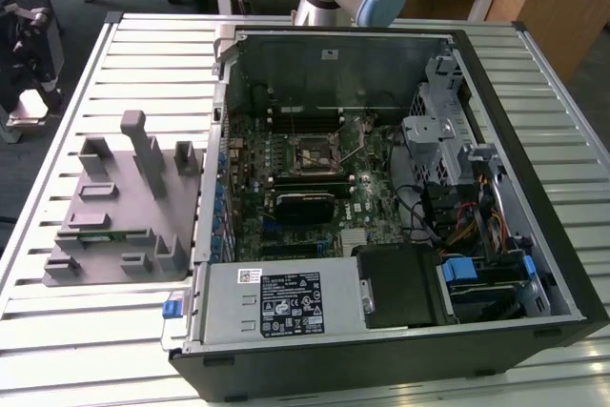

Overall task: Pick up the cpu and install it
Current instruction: 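Pick up the cpu and move it towards the insertion slot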

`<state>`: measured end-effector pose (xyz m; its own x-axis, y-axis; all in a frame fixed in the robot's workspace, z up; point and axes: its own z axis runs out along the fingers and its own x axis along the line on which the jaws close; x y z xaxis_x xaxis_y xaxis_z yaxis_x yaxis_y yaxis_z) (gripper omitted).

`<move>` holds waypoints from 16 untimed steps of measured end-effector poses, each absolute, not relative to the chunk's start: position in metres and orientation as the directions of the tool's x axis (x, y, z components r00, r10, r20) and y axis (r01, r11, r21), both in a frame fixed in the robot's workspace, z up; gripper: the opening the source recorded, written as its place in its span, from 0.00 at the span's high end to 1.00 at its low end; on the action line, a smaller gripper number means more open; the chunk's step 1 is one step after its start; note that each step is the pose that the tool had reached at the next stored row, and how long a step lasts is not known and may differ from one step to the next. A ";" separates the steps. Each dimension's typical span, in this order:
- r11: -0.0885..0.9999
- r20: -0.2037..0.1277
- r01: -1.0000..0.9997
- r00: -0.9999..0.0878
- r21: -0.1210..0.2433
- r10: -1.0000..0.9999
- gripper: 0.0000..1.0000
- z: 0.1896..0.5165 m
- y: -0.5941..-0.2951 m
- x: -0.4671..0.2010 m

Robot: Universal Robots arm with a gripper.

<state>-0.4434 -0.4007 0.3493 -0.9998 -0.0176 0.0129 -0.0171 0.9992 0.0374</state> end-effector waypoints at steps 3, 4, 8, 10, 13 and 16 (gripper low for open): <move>0.999 0.013 -0.017 -1.000 0.037 -0.018 0.46 0.355 -0.400 -0.443; 0.999 0.013 -0.017 -1.000 0.037 -0.018 0.46 0.357 -0.400 -0.443; 0.999 0.013 -0.017 -1.000 0.037 -0.018 0.46 0.365 -0.400 -0.443; 0.999 0.013 -0.017 -1.000 0.037 -0.018 0.46 0.369 -0.400 -0.443; 0.999 0.013 -0.017 -1.000 0.037 -0.018 0.46 0.375 -0.400 -0.443; 0.999 0.013 -0.017 -1.000 0.037 -0.018 0.46 0.381 -0.400 -0.443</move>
